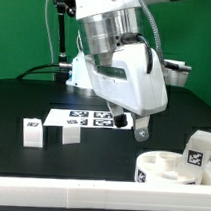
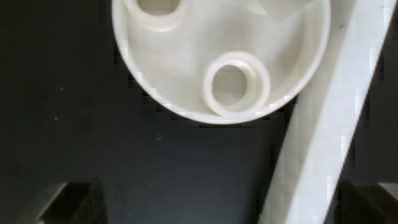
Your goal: Assemble stool
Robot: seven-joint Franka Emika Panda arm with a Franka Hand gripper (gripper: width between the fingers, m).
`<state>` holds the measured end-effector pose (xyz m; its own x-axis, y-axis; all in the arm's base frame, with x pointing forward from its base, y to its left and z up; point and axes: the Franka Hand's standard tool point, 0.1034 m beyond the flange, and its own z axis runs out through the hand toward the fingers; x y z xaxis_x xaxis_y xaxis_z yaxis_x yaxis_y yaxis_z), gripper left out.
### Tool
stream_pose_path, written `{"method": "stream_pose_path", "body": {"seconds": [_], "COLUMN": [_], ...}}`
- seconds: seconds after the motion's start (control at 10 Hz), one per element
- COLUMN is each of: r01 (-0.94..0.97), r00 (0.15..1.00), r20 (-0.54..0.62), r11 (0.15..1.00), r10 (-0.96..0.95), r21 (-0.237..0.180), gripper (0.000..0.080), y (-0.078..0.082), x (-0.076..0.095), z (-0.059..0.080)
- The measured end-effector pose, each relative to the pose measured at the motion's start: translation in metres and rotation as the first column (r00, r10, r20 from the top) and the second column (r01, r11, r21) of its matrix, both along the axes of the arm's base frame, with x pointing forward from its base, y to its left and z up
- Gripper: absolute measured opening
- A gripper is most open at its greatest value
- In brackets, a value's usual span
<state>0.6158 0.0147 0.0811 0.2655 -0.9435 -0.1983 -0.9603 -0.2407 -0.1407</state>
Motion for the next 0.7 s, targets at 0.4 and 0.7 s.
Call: {"method": "stream_pose_path", "body": {"seconds": [0.4,0.7], "r01": [-0.381,-0.718], "r00": [0.923,0.688], "r20": [0.010,0.020], "r11": [0.920,0.684], "r10": [0.384,0.726], "r21": [-0.092,-0.132], "gripper": [0.0648,0.0648], "y": [0.0000,-0.0034], "x": [-0.0015,-0.0038], "z": [-0.0007,-0.0021]}}
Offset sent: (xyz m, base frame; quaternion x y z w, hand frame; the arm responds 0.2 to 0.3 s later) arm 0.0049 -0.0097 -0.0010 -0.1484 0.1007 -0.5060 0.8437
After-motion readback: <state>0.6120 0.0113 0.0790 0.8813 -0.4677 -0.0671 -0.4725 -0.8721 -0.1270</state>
